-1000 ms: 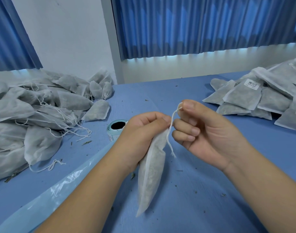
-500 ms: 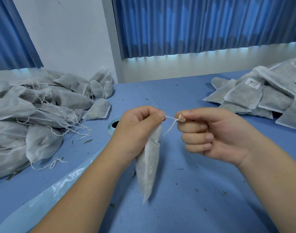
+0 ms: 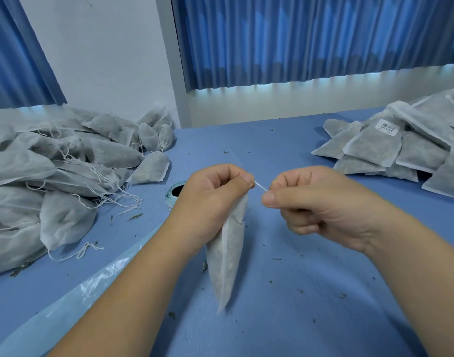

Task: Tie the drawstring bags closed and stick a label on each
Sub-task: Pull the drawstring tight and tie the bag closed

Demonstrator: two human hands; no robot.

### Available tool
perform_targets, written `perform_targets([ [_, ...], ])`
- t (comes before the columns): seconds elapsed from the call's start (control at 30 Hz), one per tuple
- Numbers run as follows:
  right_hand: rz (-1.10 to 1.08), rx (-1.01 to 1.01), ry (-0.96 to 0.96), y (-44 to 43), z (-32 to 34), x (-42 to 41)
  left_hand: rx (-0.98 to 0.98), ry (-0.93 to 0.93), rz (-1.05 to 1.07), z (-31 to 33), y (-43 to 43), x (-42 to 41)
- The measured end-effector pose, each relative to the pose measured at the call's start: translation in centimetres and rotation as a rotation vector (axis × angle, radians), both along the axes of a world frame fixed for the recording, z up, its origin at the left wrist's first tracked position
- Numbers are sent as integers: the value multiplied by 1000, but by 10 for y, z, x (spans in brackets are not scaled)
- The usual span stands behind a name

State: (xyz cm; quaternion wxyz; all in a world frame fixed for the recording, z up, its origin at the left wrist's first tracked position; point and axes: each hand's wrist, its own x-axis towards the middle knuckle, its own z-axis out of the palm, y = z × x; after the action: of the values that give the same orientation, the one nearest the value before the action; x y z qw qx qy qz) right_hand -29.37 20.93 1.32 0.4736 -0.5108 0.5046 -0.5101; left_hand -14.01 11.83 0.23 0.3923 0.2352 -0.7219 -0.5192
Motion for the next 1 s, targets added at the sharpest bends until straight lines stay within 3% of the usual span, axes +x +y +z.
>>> perform_targets([
  [0.3, 72, -201, -415, -3, -1, 3, -53, -29, -51, 0, 3, -1],
  [0.37, 57, -149, -350, -3, -2, 3, -43, -14, -38, 1, 2, -1],
  [0.5, 17, -22, 54, -2, -4, 2, -16, 3, 2, -1, -1, 1],
  [0.57, -12, -19, 152, -1, -3, 1, -39, -17, 17, -2, -1, 2],
  [0.87, 134, -214, -307, -1, -1, -2, -91, -31, -32, -1, 1, -3],
  [0.93, 134, -190, -244, -1, -2, -3, -94, -36, -27, -2, 0, -2],
  [1.0, 66, -142, 21, 0, -4, -5, -89, -40, -14, -2, -2, 0],
])
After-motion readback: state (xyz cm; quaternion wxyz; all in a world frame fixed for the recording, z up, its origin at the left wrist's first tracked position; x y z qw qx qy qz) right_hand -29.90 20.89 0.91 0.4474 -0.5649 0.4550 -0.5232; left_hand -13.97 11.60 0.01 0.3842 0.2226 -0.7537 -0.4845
